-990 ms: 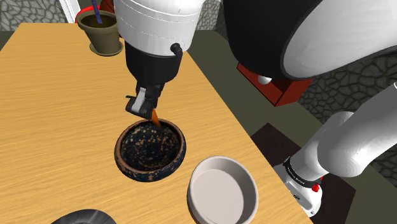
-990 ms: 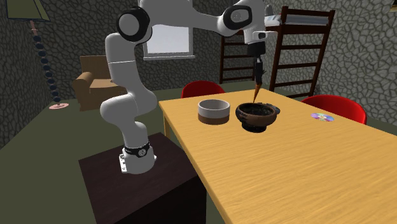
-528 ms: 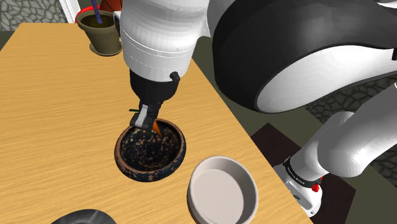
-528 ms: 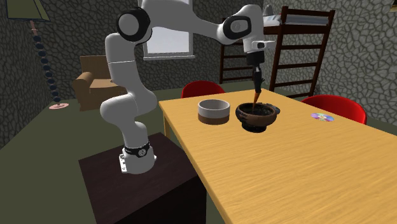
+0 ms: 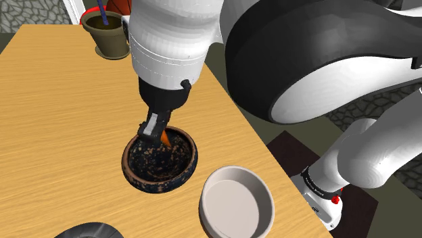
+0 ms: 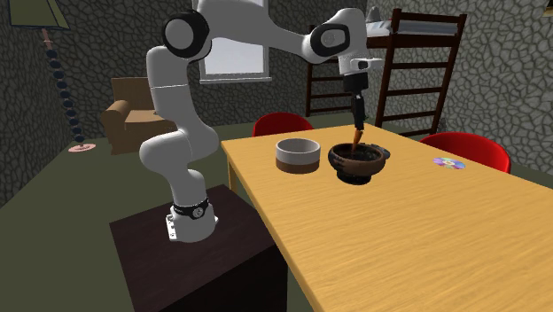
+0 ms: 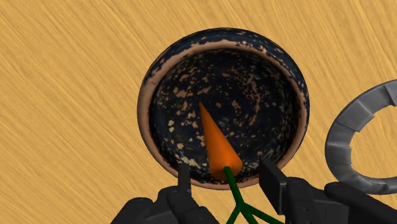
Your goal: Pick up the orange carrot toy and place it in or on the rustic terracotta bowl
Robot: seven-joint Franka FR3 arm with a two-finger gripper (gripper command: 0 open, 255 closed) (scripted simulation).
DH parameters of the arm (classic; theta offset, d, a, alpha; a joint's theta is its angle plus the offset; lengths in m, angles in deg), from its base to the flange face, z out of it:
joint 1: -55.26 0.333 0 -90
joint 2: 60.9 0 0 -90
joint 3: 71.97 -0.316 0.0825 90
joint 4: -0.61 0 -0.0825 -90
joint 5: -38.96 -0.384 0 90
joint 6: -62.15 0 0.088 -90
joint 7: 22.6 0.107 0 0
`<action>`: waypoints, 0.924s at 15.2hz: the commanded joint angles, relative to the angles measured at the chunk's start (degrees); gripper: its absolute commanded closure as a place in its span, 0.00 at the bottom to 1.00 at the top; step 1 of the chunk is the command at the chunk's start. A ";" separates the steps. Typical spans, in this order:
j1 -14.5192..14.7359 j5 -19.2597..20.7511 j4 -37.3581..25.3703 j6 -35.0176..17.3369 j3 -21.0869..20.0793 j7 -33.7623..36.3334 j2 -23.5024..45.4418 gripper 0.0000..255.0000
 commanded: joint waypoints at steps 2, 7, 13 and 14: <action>0.00 0.00 0.00 0.00 0.00 0.00 0.00 0.00; 0.12 -0.85 -3.03 3.64 0.14 -0.59 -0.94 0.00; 0.21 -1.27 -6.05 6.98 0.15 -0.89 -1.41 0.00; 0.21 -1.27 -6.05 6.98 0.15 -0.89 -1.41 0.00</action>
